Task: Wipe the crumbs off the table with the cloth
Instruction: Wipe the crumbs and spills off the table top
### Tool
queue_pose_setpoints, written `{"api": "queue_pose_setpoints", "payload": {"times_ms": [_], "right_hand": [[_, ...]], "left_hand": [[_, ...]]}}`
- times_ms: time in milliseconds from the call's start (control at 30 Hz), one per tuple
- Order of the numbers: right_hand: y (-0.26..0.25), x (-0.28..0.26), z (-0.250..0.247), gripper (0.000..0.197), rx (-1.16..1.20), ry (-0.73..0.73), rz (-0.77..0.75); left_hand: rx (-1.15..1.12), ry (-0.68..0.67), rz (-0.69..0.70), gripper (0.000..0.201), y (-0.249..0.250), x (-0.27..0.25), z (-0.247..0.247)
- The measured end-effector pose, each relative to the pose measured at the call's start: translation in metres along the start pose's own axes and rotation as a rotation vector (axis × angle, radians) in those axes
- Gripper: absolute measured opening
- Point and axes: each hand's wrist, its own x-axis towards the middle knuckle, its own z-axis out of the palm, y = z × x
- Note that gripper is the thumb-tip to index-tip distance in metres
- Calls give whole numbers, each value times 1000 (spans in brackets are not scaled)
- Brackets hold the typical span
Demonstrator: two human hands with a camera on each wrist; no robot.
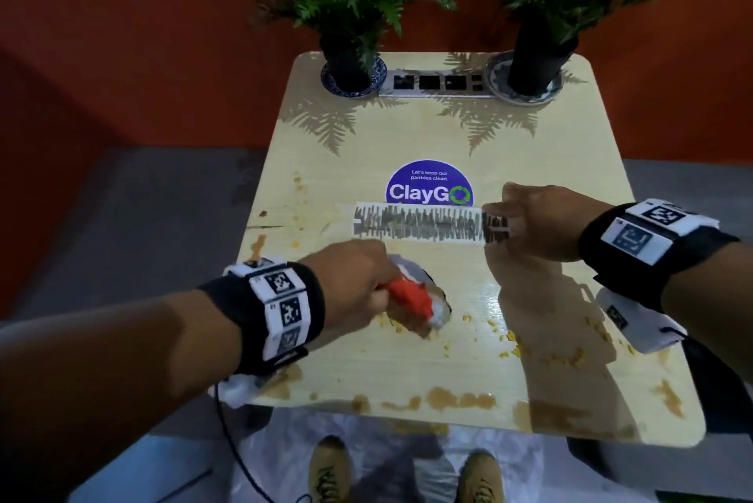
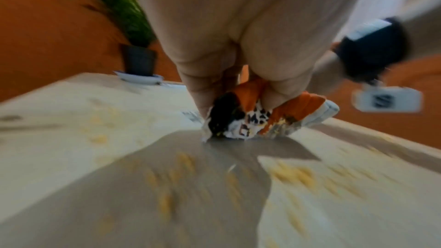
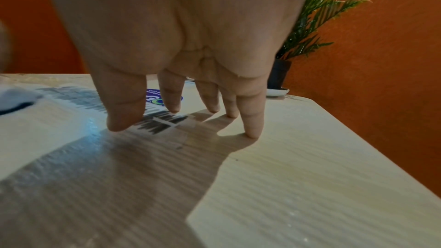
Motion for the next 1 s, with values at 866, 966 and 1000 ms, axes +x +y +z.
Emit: {"api": "queue_pose_setpoints", "payload": {"times_ms": [866, 966, 1000], "right_hand": [[-68, -4, 3, 61, 76, -12, -44], [-71, -4, 2, 58, 82, 22, -41], [-72, -4, 1, 57, 87, 28, -35]], "left_hand": [[-58, 233, -217, 19, -63, -43, -64], [-1, 332, -268, 30, -119, -9, -107], [48, 295, -292, 32, -135, 2, -112]]}}
